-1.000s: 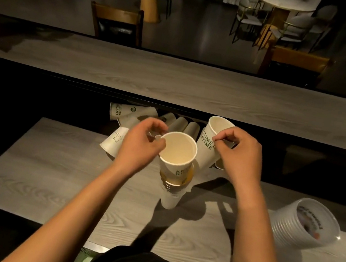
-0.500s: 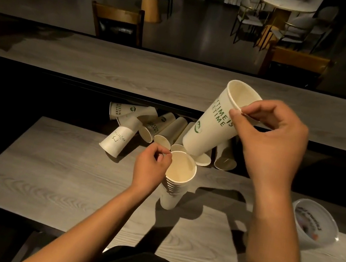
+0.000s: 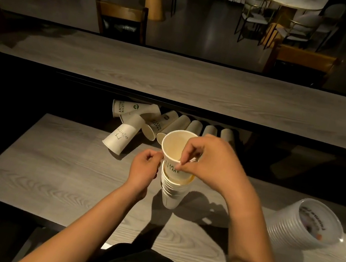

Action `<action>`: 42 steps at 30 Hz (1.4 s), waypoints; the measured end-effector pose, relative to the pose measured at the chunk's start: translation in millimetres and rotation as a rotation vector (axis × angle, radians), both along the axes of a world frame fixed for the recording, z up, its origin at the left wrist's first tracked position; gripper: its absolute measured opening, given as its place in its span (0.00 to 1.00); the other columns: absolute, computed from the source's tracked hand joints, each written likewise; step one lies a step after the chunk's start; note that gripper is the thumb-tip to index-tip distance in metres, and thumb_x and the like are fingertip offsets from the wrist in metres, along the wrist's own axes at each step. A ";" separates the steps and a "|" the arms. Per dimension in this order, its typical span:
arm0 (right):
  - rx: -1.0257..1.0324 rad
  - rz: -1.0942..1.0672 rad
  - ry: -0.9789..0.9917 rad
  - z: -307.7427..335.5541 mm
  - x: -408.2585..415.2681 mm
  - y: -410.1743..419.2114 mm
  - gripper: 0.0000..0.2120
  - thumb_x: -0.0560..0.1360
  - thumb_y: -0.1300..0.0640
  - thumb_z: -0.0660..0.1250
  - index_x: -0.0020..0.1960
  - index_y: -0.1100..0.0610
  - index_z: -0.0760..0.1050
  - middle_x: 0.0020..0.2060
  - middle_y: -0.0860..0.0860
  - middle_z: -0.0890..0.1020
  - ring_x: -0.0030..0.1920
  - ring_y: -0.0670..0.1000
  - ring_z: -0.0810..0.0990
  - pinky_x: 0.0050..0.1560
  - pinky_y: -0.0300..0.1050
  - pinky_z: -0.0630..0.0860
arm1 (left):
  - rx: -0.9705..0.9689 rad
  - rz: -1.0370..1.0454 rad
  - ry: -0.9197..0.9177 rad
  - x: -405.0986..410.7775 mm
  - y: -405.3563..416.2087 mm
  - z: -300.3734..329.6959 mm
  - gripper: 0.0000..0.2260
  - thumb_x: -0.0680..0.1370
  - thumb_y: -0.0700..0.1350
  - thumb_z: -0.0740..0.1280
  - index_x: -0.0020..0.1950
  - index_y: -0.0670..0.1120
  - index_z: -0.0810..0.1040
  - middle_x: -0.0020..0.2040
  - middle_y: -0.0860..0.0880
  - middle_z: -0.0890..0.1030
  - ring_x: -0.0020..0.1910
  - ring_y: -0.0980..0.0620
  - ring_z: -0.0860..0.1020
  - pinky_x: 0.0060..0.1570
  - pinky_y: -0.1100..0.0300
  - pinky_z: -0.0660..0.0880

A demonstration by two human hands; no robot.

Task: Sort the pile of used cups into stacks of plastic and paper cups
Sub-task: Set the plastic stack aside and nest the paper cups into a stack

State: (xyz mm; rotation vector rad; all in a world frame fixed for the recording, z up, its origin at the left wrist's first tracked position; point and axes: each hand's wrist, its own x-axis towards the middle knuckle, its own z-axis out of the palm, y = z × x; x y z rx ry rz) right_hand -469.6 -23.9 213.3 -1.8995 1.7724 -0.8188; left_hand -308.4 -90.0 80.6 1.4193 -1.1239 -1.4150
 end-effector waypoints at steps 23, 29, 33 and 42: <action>0.063 -0.440 -0.756 -91.2 -57.3 -42.7 0.02 0.78 0.51 0.72 0.49 0.48 0.83 0.39 0.43 0.86 0.42 0.39 0.83 0.45 0.38 0.75 | -0.218 -0.363 -0.425 -13.1 -84.8 -22.7 0.09 0.80 0.36 0.65 0.56 0.48 0.78 0.59 0.50 0.77 0.51 0.53 0.77 0.50 0.63 0.73; 0.262 -0.938 -1.035 -154.2 -91.7 -67.4 0.10 0.80 0.49 0.68 0.57 0.52 0.80 0.43 0.47 0.80 0.36 0.43 0.72 0.34 0.38 0.66 | -0.422 -0.879 -0.778 -44.8 -117.0 -24.5 0.22 0.79 0.32 0.65 0.71 0.47 0.74 0.74 0.46 0.69 0.68 0.44 0.73 0.66 0.50 0.74; 0.355 -1.014 -1.112 -178.2 -97.6 -81.5 0.13 0.81 0.51 0.67 0.64 0.53 0.77 0.52 0.51 0.78 0.45 0.48 0.75 0.39 0.40 0.69 | -0.488 -1.143 -0.973 -74.3 -136.7 -33.0 0.26 0.79 0.33 0.64 0.75 0.50 0.71 0.78 0.48 0.64 0.69 0.43 0.73 0.63 0.50 0.75; 0.364 -0.962 -1.101 -212.6 -101.6 -106.1 0.07 0.83 0.52 0.62 0.60 0.46 0.76 0.58 0.48 0.75 0.60 0.50 0.71 0.63 0.47 0.66 | -0.493 -1.376 -1.355 -120.9 -155.5 -71.6 0.37 0.78 0.41 0.67 0.81 0.60 0.54 0.80 0.45 0.58 0.63 0.42 0.76 0.53 0.53 0.75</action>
